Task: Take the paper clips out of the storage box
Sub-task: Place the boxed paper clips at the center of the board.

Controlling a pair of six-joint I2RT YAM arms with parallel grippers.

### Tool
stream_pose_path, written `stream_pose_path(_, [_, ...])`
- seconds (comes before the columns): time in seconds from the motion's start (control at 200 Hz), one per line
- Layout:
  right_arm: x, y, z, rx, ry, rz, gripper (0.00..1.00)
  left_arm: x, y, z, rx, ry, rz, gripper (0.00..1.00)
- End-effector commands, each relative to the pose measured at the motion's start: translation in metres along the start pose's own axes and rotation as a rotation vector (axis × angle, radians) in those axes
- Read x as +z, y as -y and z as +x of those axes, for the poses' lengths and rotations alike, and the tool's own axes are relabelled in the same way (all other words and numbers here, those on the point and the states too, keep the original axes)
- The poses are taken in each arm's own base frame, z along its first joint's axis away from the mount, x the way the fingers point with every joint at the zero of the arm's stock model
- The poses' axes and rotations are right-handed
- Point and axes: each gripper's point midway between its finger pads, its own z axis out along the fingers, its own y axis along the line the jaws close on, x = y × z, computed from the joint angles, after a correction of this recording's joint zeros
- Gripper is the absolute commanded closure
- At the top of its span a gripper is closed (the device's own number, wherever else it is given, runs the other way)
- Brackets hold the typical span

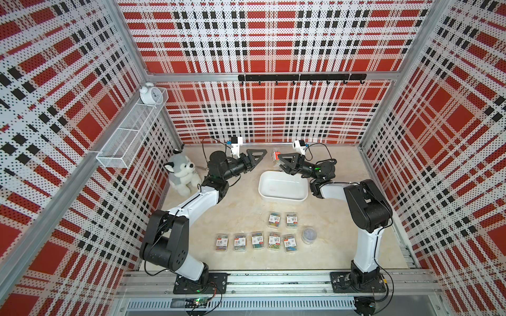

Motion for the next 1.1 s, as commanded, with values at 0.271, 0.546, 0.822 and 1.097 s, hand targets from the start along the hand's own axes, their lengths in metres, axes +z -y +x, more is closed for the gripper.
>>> stream_pose_path(0.271, [0.008,-0.009,0.007,-0.021,-0.032,-0.059,0.63,0.025,-0.035,0.005,0.116,-0.140,-0.200,0.21])
stream_pose_path(0.546, [0.009,-0.008,0.008,-0.019,-0.036,-0.059,0.63,0.033,-0.043,0.008,0.108,-0.168,-0.204,0.19])
stream_pose_path(0.822, [0.011,-0.007,0.009,-0.018,-0.039,-0.062,0.63,0.038,-0.016,0.012,0.081,-0.154,-0.087,0.20])
stream_pose_path(1.097, [0.011,-0.006,0.008,-0.015,-0.037,-0.067,0.64,0.036,0.000,0.015,0.078,-0.169,-0.039,0.20])
